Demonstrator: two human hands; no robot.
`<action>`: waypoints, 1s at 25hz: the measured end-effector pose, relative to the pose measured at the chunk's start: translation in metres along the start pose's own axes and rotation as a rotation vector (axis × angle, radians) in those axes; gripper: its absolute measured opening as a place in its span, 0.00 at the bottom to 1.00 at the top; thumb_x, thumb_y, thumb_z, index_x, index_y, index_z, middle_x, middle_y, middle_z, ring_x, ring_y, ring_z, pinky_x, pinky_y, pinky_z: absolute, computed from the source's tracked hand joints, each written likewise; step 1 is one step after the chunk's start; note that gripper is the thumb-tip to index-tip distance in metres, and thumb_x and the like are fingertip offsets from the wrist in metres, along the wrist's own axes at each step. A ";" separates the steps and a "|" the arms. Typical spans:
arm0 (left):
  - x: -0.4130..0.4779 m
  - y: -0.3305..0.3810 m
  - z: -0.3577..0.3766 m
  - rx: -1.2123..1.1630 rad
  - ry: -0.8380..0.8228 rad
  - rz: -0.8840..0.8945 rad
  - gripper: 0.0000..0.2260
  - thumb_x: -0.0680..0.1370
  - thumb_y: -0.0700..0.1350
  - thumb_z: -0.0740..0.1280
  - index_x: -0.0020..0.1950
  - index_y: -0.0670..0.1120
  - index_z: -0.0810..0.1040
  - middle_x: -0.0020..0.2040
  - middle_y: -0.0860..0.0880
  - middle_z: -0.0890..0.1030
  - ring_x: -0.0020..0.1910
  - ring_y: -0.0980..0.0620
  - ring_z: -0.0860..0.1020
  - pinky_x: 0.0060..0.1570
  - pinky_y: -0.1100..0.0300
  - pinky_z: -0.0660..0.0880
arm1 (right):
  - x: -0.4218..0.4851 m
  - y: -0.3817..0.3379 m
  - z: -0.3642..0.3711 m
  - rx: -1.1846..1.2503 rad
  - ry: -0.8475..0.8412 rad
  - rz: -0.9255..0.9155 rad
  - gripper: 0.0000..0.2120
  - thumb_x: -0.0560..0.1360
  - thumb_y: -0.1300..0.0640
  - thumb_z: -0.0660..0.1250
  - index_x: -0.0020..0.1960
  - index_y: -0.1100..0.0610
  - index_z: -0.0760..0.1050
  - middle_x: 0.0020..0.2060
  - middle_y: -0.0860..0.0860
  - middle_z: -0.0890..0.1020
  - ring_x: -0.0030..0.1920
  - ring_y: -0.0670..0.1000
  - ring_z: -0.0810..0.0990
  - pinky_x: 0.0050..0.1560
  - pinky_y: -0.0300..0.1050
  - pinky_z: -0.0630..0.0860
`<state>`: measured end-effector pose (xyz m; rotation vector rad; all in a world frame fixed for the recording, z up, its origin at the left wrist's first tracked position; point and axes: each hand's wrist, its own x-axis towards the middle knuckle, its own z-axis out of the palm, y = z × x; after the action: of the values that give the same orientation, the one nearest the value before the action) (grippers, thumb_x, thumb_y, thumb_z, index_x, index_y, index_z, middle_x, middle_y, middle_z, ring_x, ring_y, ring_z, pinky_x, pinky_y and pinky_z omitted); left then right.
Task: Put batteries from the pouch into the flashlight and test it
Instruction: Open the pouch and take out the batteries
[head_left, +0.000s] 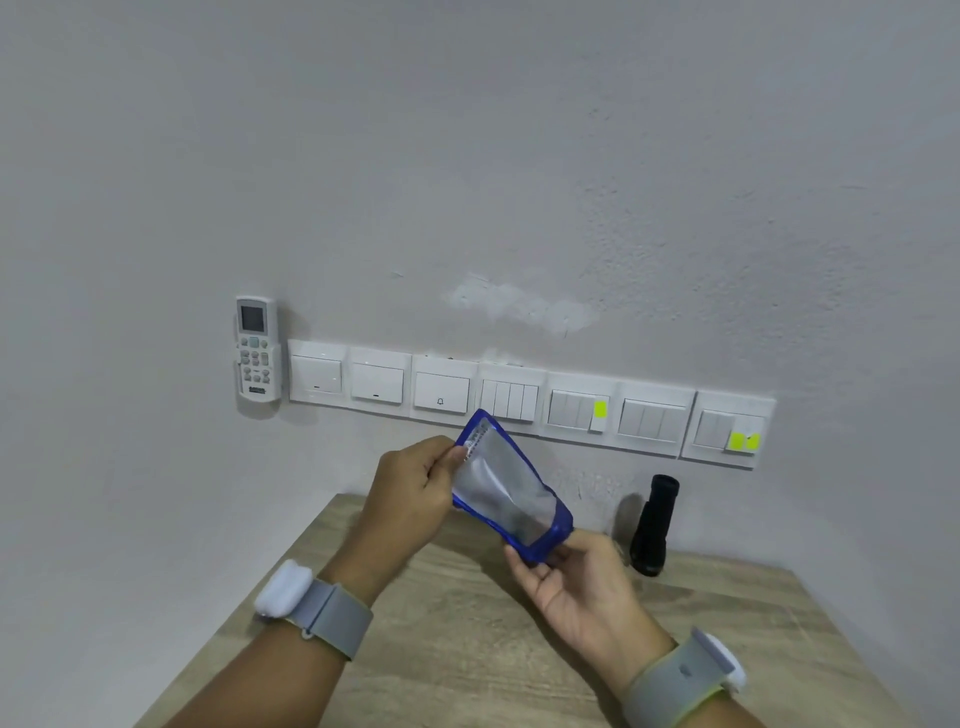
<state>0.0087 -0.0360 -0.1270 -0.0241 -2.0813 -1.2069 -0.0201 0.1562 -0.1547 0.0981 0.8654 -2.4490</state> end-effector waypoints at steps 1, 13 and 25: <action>0.000 -0.001 0.000 -0.007 -0.009 0.000 0.13 0.84 0.45 0.66 0.43 0.40 0.81 0.35 0.41 0.81 0.35 0.42 0.79 0.38 0.41 0.82 | 0.000 0.000 -0.001 0.013 -0.002 0.007 0.18 0.71 0.72 0.59 0.59 0.70 0.76 0.50 0.67 0.82 0.51 0.65 0.81 0.39 0.55 0.86; -0.011 0.013 0.003 -0.070 -0.010 0.146 0.10 0.85 0.45 0.66 0.47 0.46 0.83 0.34 0.49 0.82 0.33 0.46 0.81 0.32 0.47 0.80 | 0.003 -0.003 -0.006 0.142 0.101 0.016 0.12 0.75 0.64 0.57 0.54 0.66 0.75 0.59 0.66 0.80 0.60 0.68 0.80 0.52 0.66 0.78; -0.018 0.022 0.013 -0.196 -0.011 0.074 0.09 0.84 0.49 0.65 0.49 0.47 0.82 0.39 0.45 0.85 0.39 0.51 0.84 0.40 0.49 0.83 | 0.007 0.000 -0.006 0.129 0.120 0.016 0.13 0.80 0.59 0.58 0.53 0.66 0.77 0.51 0.64 0.79 0.54 0.63 0.81 0.45 0.63 0.83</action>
<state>0.0224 -0.0082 -0.1255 -0.1975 -1.9471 -1.3627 -0.0265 0.1570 -0.1612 0.3001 0.7525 -2.5027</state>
